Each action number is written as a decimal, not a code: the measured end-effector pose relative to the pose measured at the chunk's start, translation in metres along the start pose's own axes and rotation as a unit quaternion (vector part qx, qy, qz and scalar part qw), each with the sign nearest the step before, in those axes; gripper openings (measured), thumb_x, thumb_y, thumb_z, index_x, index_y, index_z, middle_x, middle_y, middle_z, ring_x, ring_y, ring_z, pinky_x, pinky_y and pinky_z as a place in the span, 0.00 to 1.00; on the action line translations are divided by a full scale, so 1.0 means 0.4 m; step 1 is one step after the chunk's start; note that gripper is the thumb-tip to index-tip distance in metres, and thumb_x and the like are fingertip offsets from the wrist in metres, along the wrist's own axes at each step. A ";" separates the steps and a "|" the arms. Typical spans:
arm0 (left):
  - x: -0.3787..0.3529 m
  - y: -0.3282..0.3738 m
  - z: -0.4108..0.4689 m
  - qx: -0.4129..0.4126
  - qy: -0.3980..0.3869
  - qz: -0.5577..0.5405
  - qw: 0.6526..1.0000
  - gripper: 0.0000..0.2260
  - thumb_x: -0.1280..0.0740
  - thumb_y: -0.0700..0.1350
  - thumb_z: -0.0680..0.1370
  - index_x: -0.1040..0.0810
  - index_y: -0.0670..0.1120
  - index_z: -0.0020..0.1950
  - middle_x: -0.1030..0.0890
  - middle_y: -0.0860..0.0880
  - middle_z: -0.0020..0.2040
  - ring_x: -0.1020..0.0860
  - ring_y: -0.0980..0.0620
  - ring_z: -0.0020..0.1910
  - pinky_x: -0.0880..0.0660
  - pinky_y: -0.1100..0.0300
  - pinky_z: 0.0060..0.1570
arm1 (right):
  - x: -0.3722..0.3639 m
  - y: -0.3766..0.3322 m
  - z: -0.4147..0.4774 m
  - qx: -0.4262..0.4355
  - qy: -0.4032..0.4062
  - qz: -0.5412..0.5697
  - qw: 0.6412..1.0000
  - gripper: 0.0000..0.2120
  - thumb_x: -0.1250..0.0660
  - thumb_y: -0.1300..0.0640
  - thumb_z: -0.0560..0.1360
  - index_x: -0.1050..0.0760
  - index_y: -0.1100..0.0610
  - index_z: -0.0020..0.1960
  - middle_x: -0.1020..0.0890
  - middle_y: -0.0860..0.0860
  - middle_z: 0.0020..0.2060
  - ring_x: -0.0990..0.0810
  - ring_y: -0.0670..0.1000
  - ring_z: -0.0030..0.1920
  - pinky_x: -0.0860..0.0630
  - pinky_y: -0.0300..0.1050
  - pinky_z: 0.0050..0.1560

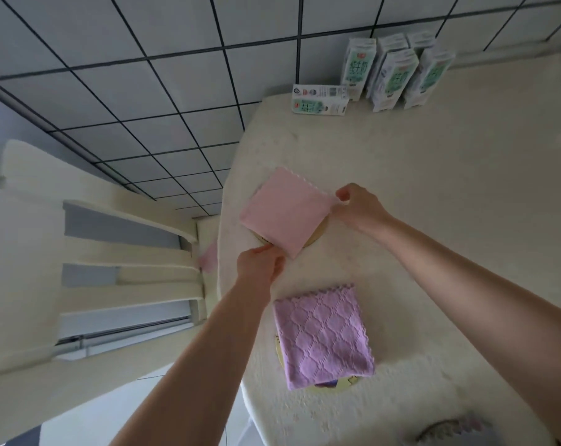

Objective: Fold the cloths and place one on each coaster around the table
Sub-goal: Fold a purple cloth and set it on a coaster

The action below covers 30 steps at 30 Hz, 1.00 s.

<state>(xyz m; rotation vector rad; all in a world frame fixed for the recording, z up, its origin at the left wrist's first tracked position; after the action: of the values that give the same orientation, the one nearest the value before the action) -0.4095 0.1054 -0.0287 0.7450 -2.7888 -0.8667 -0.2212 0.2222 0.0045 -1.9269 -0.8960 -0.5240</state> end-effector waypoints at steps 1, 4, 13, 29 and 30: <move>-0.005 -0.007 0.003 0.014 0.000 -0.022 1.000 0.05 0.28 0.33 0.63 0.23 0.38 0.34 0.24 0.42 0.35 0.27 0.47 0.37 0.28 0.54 0.46 | -0.001 -0.005 0.017 -0.006 -0.011 0.008 1.000 0.20 0.34 0.58 0.73 0.29 0.60 0.63 0.24 0.56 0.60 0.24 0.57 0.58 0.27 0.49 0.59; -0.033 -0.022 0.001 0.048 -0.015 -0.061 0.997 0.06 0.29 0.31 0.70 0.25 0.36 0.35 0.25 0.42 0.35 0.26 0.48 0.34 0.24 0.58 0.41 | -0.007 -0.012 0.054 -0.038 -0.024 0.064 0.997 0.18 0.34 0.58 0.72 0.26 0.64 0.59 0.20 0.63 0.53 0.18 0.57 0.48 0.21 0.52 0.52; -0.051 0.046 0.020 -0.050 0.000 -0.081 0.995 0.06 0.29 0.42 0.74 0.24 0.43 0.47 0.20 0.44 0.49 0.22 0.47 0.46 0.23 0.50 0.52 | -0.010 -0.060 0.059 -0.019 -0.067 0.131 0.989 0.06 0.38 0.60 0.75 0.22 0.59 0.48 0.23 0.54 0.38 0.26 0.51 0.38 0.29 0.41 0.34; 0.032 0.114 0.105 -0.177 0.078 0.186 0.963 0.10 0.28 0.47 0.71 0.25 0.49 0.50 0.22 0.52 0.45 0.21 0.49 0.48 0.21 0.45 0.52 | -0.126 0.074 -0.026 -0.093 0.022 0.249 0.964 0.03 0.34 0.60 0.74 0.22 0.58 0.45 0.20 0.53 0.31 0.21 0.52 0.32 0.19 0.56 0.46; 0.039 0.112 0.107 -0.180 0.087 0.188 0.962 0.09 0.28 0.48 0.71 0.25 0.51 0.47 0.22 0.52 0.44 0.21 0.49 0.47 0.21 0.45 0.51 | -0.130 0.076 -0.031 -0.089 0.026 0.232 0.968 0.02 0.34 0.59 0.74 0.23 0.56 0.44 0.20 0.53 0.31 0.19 0.54 0.34 0.19 0.58 0.47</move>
<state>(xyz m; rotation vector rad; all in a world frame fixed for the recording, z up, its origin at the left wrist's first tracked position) -0.4528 0.1511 -0.0394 0.2120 -2.4002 -1.1189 -0.2316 0.1823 -0.0412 -2.1855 -0.3490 -0.3787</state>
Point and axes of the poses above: each hand's wrist, its own z-axis towards the middle knuckle, its own x-axis out of the back of the hand, y = z × x, the point moved 5 cm from there along z, towards the middle knuckle
